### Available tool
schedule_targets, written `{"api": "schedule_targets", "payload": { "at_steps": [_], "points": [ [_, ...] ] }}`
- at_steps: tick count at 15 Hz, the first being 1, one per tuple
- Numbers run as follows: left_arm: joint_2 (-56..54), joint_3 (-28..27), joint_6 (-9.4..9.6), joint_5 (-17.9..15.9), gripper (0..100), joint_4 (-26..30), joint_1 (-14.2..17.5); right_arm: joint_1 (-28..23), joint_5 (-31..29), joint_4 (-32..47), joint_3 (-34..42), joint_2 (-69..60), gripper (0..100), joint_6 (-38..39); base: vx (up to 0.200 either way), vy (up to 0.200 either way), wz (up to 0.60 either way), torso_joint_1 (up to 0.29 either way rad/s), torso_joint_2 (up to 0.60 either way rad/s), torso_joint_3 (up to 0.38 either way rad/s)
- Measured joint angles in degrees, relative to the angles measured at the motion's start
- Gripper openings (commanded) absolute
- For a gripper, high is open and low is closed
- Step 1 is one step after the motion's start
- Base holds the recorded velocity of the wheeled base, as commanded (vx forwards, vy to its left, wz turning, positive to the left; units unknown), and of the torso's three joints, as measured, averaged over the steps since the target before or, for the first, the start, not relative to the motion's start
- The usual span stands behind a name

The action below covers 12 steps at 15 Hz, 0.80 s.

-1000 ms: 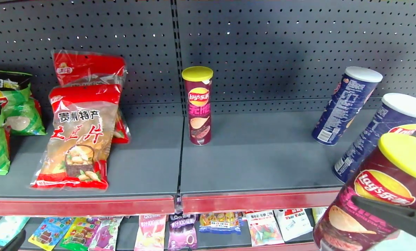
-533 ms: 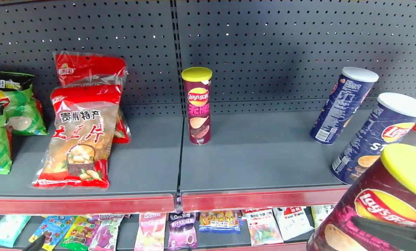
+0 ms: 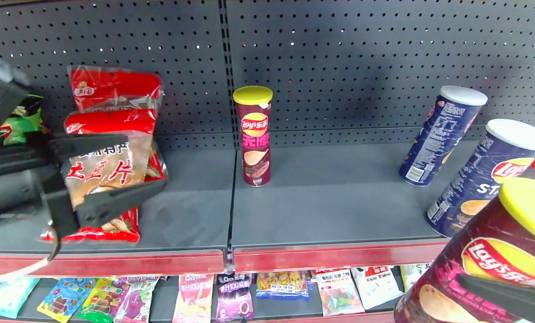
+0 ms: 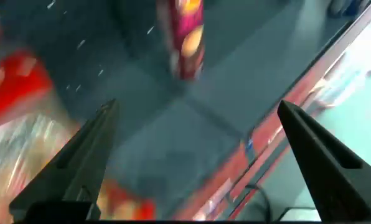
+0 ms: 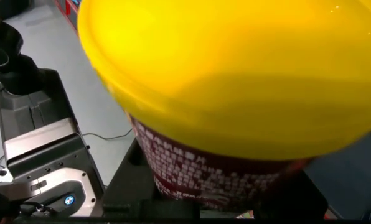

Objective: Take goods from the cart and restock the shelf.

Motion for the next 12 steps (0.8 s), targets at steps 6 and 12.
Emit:
{"api": "schedule_targets", "payload": {
  "at_steps": [6,12],
  "points": [
    [22.99,-17.83,-0.8,-7.18,100,-2.84,-2.21,-0.2,0.0,-0.06,-0.02,-0.12,0,1.49,0.0,0.0,0.0,0.0,0.0,0.0],
    [34.44,-28.48,-0.74,-7.89,100,-2.95,-2.15,-0.33,-0.06,-0.04,0.02,-0.3,0,1.87,0.0,0.0,0.0,0.0,0.0,0.0]
  ]
}}
